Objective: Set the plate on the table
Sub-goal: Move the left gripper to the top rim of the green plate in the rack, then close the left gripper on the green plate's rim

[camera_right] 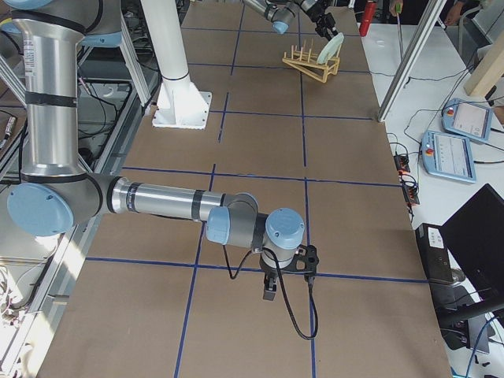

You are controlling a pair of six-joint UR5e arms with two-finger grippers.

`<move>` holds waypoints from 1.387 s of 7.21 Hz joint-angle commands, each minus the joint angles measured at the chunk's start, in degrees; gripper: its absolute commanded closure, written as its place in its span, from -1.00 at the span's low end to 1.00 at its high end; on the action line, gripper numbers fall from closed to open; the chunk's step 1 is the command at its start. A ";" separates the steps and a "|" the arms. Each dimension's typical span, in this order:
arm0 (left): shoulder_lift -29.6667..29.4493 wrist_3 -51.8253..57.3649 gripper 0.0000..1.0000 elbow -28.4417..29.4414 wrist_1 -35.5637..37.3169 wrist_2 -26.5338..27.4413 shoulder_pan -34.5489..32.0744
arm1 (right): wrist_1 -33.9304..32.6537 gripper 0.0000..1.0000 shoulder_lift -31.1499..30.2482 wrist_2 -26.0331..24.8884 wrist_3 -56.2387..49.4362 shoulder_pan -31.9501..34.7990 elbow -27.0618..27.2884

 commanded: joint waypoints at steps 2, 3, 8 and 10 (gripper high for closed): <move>-0.16 0.13 0.03 0.25 0.10 0.00 0.00 | 0.00 -1.00 0.00 0.00 0.00 0.00 0.00; -0.25 0.04 0.04 0.25 0.10 0.00 0.00 | 0.00 -1.00 0.00 0.00 0.00 0.00 0.00; -0.60 0.65 0.30 0.69 0.28 0.00 0.00 | 0.00 -1.00 0.00 0.00 0.00 0.00 0.00; -0.60 1.61 0.60 0.69 0.19 -0.26 -0.09 | 0.00 -1.00 0.00 0.00 0.00 0.00 0.00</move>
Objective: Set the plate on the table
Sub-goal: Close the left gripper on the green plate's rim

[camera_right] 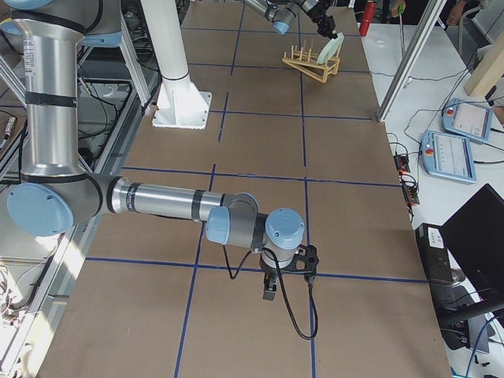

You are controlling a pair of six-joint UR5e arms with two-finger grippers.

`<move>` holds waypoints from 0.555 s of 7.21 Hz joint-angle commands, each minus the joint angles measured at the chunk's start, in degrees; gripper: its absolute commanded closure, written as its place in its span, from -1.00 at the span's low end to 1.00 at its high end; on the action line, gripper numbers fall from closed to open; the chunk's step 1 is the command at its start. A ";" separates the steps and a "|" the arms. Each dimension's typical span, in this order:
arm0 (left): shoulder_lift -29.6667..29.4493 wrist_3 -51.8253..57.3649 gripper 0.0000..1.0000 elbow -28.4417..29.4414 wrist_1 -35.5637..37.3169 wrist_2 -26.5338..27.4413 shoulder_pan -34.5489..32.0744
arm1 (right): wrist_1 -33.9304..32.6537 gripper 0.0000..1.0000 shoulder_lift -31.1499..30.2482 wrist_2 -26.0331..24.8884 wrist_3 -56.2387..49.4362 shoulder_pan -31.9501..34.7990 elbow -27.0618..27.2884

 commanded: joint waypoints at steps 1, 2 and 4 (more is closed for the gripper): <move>0.00 0.62 0.68 0.01 -0.06 -0.16 -0.06 | 0.00 -1.00 0.00 0.00 0.00 0.00 0.00; 0.00 0.71 0.73 -0.08 -0.06 -0.25 -0.15 | 0.00 -1.00 0.00 0.00 0.00 0.00 0.00; 0.08 0.71 0.79 -0.16 -0.06 -0.34 -0.50 | 0.00 -1.00 0.00 0.00 0.00 0.00 0.00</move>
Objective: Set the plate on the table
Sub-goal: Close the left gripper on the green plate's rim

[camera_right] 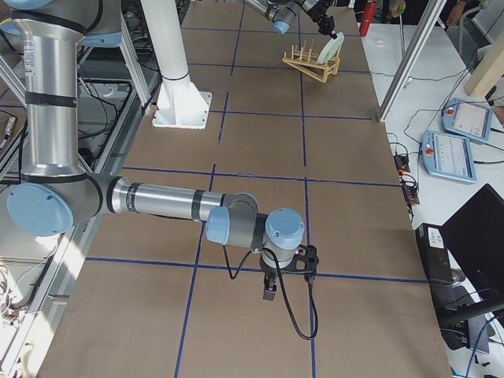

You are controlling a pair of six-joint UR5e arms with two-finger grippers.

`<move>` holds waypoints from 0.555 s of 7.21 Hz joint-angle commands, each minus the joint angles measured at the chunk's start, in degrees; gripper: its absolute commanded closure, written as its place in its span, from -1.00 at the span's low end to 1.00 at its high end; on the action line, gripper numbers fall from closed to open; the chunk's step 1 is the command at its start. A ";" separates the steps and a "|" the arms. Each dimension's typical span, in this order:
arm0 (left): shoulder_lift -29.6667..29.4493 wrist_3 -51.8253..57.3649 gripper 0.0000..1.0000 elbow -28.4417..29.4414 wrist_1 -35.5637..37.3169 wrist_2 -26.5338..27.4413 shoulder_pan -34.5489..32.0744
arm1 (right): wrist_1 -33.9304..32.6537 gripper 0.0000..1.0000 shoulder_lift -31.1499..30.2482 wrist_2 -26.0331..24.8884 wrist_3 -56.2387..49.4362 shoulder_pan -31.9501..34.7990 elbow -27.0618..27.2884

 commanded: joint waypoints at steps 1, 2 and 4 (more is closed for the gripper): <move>0.03 0.11 0.81 -0.24 0.00 -0.42 -0.55 | 0.00 -1.00 0.00 0.00 0.00 0.00 0.00; 0.03 0.11 0.82 -0.33 -0.09 -1.99 -1.68 | 0.00 -1.00 0.00 0.00 0.00 0.00 0.00; 0.03 0.11 0.84 -0.50 -0.09 -2.71 -2.66 | 0.00 -1.00 0.00 0.00 0.00 0.00 0.00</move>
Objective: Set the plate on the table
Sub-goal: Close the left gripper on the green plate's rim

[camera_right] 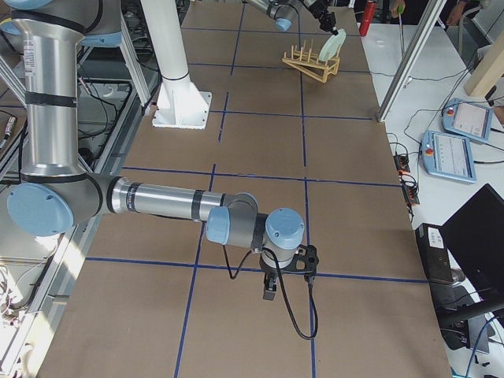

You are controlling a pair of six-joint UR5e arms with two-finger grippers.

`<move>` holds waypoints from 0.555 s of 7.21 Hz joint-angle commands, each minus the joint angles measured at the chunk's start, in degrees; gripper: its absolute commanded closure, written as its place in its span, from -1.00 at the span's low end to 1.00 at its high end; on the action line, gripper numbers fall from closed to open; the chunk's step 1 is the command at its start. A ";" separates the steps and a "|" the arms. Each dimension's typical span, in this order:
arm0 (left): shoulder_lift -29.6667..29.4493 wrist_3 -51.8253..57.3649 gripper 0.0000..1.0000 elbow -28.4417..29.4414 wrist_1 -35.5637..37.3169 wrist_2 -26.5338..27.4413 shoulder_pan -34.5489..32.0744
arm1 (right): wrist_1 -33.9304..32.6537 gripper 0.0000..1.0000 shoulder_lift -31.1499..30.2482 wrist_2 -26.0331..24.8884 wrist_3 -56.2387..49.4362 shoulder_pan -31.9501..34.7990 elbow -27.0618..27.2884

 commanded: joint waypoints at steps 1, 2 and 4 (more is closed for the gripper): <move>0.00 0.00 0.87 -0.20 -0.10 -1.20 -0.73 | 0.00 -1.00 0.00 0.00 0.00 0.00 0.00; 0.00 -0.17 1.00 -0.20 -0.45 -1.21 -0.82 | 0.00 -1.00 0.00 0.00 0.00 0.00 0.00; -0.09 -2.00 1.00 -0.90 -0.71 -1.12 -0.91 | 0.00 -1.00 0.00 0.00 0.00 0.00 0.00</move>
